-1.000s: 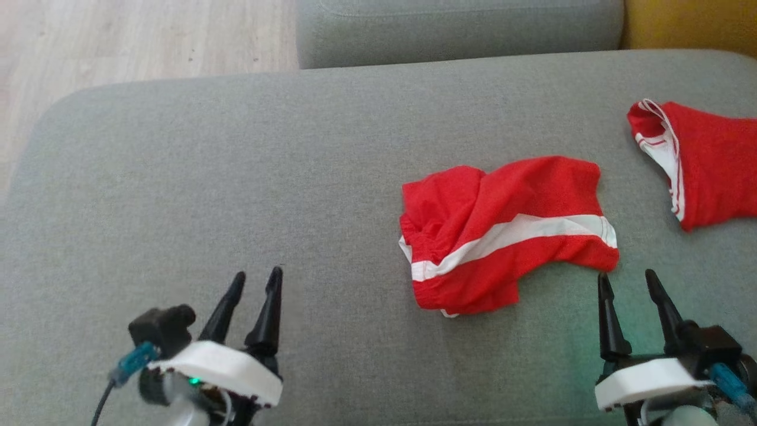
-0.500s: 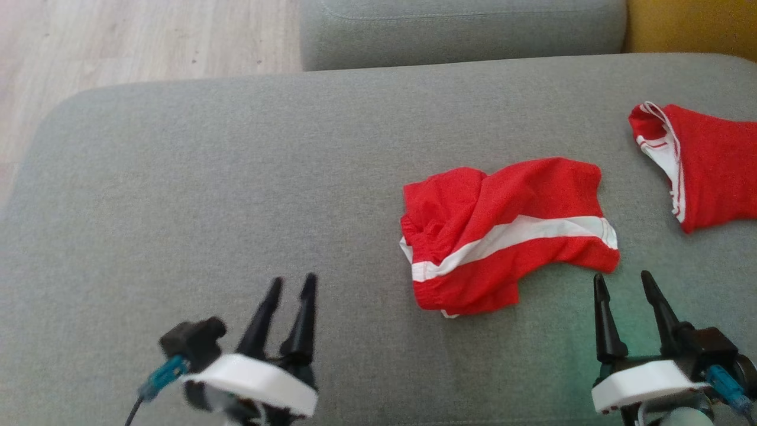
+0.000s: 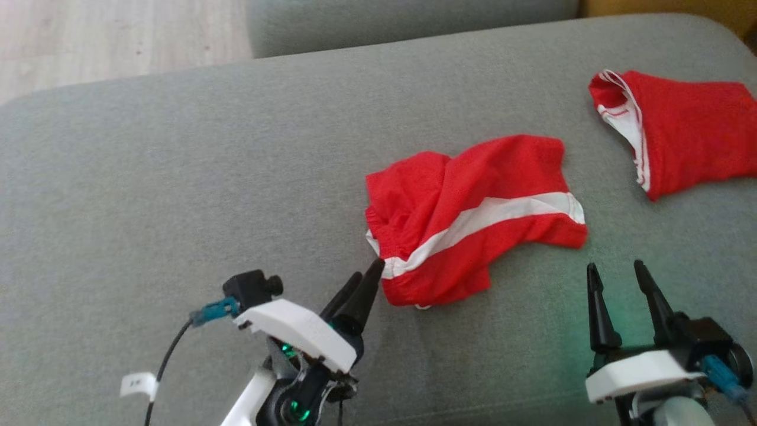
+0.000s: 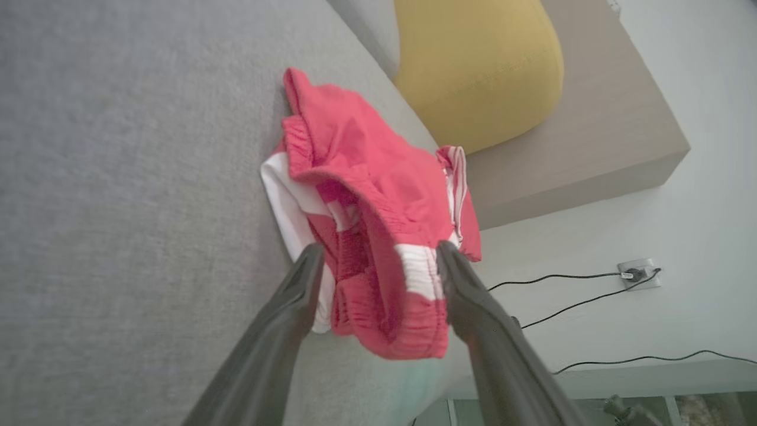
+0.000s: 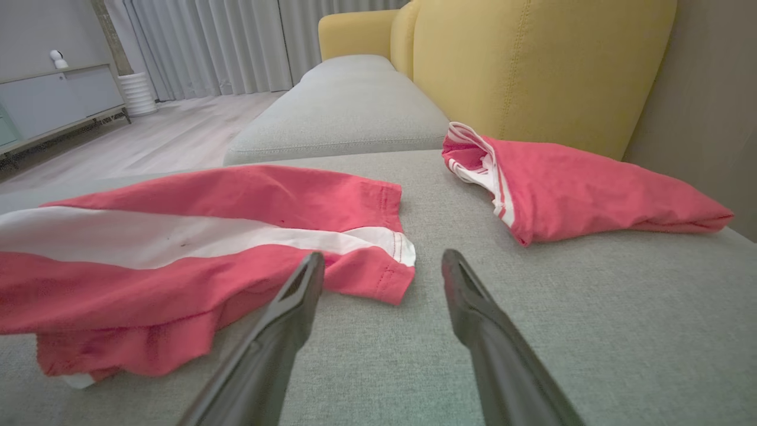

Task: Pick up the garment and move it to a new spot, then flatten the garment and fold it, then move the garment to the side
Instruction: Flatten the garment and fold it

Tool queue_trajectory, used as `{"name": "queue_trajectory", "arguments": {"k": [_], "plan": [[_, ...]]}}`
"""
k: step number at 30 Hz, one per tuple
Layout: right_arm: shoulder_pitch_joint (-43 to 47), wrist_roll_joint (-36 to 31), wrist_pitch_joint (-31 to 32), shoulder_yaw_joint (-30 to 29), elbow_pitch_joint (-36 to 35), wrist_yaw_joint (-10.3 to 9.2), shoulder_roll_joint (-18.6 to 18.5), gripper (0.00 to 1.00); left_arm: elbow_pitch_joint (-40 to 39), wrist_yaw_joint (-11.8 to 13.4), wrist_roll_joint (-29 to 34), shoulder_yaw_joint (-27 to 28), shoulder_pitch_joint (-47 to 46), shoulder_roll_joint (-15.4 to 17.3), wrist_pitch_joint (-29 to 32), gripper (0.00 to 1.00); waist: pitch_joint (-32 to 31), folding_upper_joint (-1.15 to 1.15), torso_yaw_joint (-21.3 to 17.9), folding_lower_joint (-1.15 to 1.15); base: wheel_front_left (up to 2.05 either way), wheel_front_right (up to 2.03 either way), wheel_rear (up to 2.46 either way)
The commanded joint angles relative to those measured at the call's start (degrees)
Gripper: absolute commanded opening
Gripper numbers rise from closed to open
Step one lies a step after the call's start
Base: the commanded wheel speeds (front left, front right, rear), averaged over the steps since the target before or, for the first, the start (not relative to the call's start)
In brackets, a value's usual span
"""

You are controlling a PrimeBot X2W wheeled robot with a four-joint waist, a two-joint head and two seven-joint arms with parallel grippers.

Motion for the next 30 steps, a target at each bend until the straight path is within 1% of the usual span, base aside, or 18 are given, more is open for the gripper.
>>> {"name": "queue_trajectory", "arguments": {"k": [1, 4, 7, 9, 10, 15, 19, 21, 24, 27, 30], "plan": [[-2.7, 0.4, -0.6, 1.2, -1.7, -0.04, -0.4, 1.00, -1.1, 0.6, -2.0, 0.8, -3.3, -0.3, 1.0, 1.00, 1.0, 0.00, -1.4, 0.00, 0.00, 0.00, 0.00], [-3.1, 0.9, -0.6, 0.9, -1.8, -0.04, -0.4, 1.00, -0.1, 0.9, -3.8, 0.3, -4.4, -0.3, 2.3, 1.00, 1.8, 0.00, -2.4, 0.00, 0.00, 0.00, 0.00], [-3.4, 1.3, -0.6, 0.9, -1.8, -0.04, -0.4, 1.00, 0.7, 0.0, -4.6, -0.4, -5.4, -0.3, 3.4, 1.00, 2.4, 0.00, -3.1, 0.00, 0.00, 0.00, 0.00], [-3.5, 1.5, -0.6, 1.0, -1.7, -0.04, -0.4, 1.00, 0.5, -1.0, -4.9, -0.9, -6.1, -0.3, 3.6, 0.23, 2.7, 0.00, -3.5, 0.00, 0.00, 0.00, 0.00], [-3.6, 1.7, -0.6, 1.0, -1.7, -0.04, -0.4, 1.00, 0.4, -1.3, -5.1, -1.1, -6.5, -0.3, 3.8, 0.00, 2.8, 0.00, -3.6, 0.00, 0.00, 0.00, 0.00], [-4.0, 2.2, -0.6, 1.0, -1.4, -0.04, -0.4, 1.00, -2.0, -3.0, -6.3, -3.6, -7.5, -0.1, 7.9, 0.00, 3.1, 0.00, -4.4, 0.00, 0.00, 0.00, 0.00], [-4.3, 2.7, -0.6, 1.1, -1.2, -0.04, -0.4, 1.00, -4.4, -3.3, -6.4, -4.1, -7.7, 0.8, 9.3, 0.00, 3.3, 0.00, -5.0, 0.00, 0.00, 0.00, 0.00], [-4.5, 2.9, -0.6, 1.1, -1.1, -0.04, -0.4, 1.00, -6.1, -2.9, -6.0, -3.1, -8.7, 1.6, 9.1, 0.00, 3.4, 0.00, -5.3, 0.00, 0.00, 0.00, 0.00], [-4.7, 3.2, -0.6, 1.2, -1.0, -0.04, -0.4, 1.00, -8.6, -1.5, -4.5, -0.4, -12.8, 3.6, 8.8, 0.00, 3.7, 0.00, -5.6, 0.00, 0.00, 0.00, 0.00], [-5.4, 3.5, -0.6, 1.7, -0.8, -0.04, -0.4, 1.00, -9.9, 0.1, -2.4, 3.4, -19.6, 6.4, 8.8, 0.00, 4.1, 0.00, -6.2, 0.00, 0.00, 0.00, 0.00], [-6.2, 3.8, -0.6, 2.3, -0.6, -0.04, -0.4, 1.00, -9.0, 1.0, -0.1, 6.6, -27.5, 8.8, 8.6, 0.00, 4.5, 0.00, -7.2, 0.00, 0.00, 0.00, 0.00]]}}
